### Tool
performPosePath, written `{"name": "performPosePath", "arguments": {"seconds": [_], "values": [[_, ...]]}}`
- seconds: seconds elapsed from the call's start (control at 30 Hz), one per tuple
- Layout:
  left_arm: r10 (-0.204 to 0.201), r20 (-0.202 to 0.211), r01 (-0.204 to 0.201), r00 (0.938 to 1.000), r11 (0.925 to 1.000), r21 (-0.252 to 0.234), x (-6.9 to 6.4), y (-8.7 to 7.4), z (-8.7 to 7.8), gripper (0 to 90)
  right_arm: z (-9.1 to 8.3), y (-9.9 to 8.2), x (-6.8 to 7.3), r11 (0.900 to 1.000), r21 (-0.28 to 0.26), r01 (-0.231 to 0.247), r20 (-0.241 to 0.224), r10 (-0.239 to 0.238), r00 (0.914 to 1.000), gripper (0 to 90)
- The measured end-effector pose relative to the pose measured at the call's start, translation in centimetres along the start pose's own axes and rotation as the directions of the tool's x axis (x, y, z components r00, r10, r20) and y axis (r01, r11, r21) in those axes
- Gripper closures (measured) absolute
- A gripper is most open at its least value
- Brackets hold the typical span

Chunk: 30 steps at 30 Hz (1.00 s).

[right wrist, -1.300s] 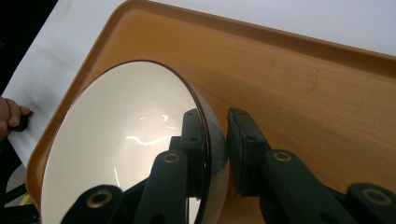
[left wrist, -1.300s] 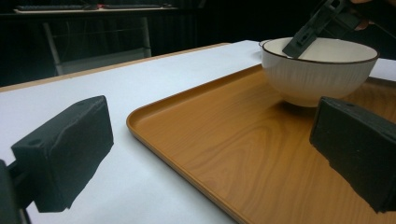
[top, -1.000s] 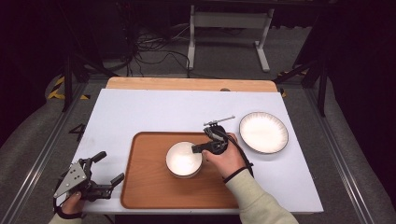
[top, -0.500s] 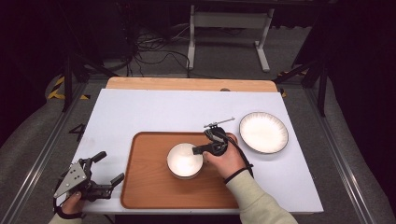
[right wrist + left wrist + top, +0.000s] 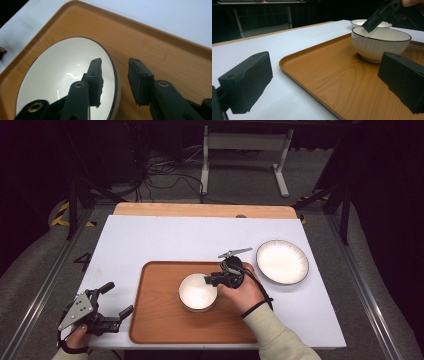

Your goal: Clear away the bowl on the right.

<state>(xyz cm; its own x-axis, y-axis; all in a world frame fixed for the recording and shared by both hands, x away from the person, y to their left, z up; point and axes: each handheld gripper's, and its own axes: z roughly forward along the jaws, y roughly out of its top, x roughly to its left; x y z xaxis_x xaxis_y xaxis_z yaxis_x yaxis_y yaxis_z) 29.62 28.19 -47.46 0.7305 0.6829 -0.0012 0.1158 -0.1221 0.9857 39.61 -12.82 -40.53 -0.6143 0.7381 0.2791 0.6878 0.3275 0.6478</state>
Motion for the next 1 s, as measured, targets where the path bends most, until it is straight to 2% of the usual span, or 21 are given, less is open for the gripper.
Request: {"name": "performPosePath", "arguments": {"seconds": [0.13, 0.27, 0.33, 0.43, 0.63, 0.67, 0.8, 0.83, 0.87, 0.93, 1.0], "values": [[0.000, 0.006, 0.000, 1.0000, 1.0000, 0.002, 0.0, 0.0, 0.1, 0.3, -0.8, 0.0, 0.3, 0.9961, -0.064, 0.060, -0.001, -0.060, 0.9982, 57.5], [-0.008, 0.009, 0.008, 0.9999, 0.9999, 0.015, 0.1, 0.1, 0.2, 0.3, -1.5, -0.1, 0.6, 0.9793, -0.147, 0.139, -0.001, -0.141, 0.9900, 52.3], [-0.005, 0.010, 0.005, 0.9999, 0.9998, 0.018, 0.1, 0.1, 0.2, 0.3, -1.8, -0.1, 0.7, 0.9646, -0.189, 0.184, -0.001, -0.188, 0.9822, 49.7], [-0.008, 0.011, 0.008, 0.9999, 0.9998, 0.021, 0.1, 0.1, 0.2, 0.3, -2.4, -0.4, 0.9, 0.9341, -0.253, 0.251, 0.000, -0.260, 0.9656, 45.4], [0.001, 0.013, -0.001, 0.9999, 0.9992, 0.039, 0.0, 0.2, 0.4, 0.3, -3.3, -1.0, 1.2, 0.8781, -0.336, 0.341, 0.008, -0.359, 0.9332, 40.5], [0.001, 0.013, -0.001, 0.9999, 0.9992, 0.039, 0.0, 0.2, 0.4, 0.3, -3.3, -1.0, 1.2, 0.8781, -0.336, 0.341, 0.008, -0.359, 0.9332, 40.5], [0.008, 0.018, -0.009, 0.9998, 0.9990, 0.044, 0.0, 0.2, 0.4, 0.3, -4.4, -1.4, 1.0, 0.8513, -0.385, 0.356, 0.007, -0.383, 0.9236, 38.3], [0.007, 0.019, -0.008, 0.9998, 0.9990, 0.043, 0.0, 0.2, 0.4, 0.3, -4.7, -1.5, 0.9, 0.8404, -0.400, 0.366, 0.011, -0.394, 0.9189, 37.4], [0.007, 0.020, -0.008, 0.9998, 0.9990, 0.043, 0.0, 0.2, 0.4, 0.3, -4.7, -1.5, 0.9, 0.8404, -0.400, 0.366, 0.011, -0.394, 0.9189, 37.4], [0.008, 0.023, -0.009, 0.9997, 0.9990, 0.043, 0.0, 0.2, 0.4, 0.3, -5.2, -1.8, 0.7, 0.8245, -0.419, 0.380, 0.021, -0.409, 0.9121, 36.9], [0.008, 0.024, -0.009, 0.9997, 0.9990, 0.043, 0.1, 0.2, 0.4, 0.3, -5.5, -2.0, 0.5, 0.8140, -0.428, 0.392, 0.029, -0.422, 0.9063, 36.8]]}}
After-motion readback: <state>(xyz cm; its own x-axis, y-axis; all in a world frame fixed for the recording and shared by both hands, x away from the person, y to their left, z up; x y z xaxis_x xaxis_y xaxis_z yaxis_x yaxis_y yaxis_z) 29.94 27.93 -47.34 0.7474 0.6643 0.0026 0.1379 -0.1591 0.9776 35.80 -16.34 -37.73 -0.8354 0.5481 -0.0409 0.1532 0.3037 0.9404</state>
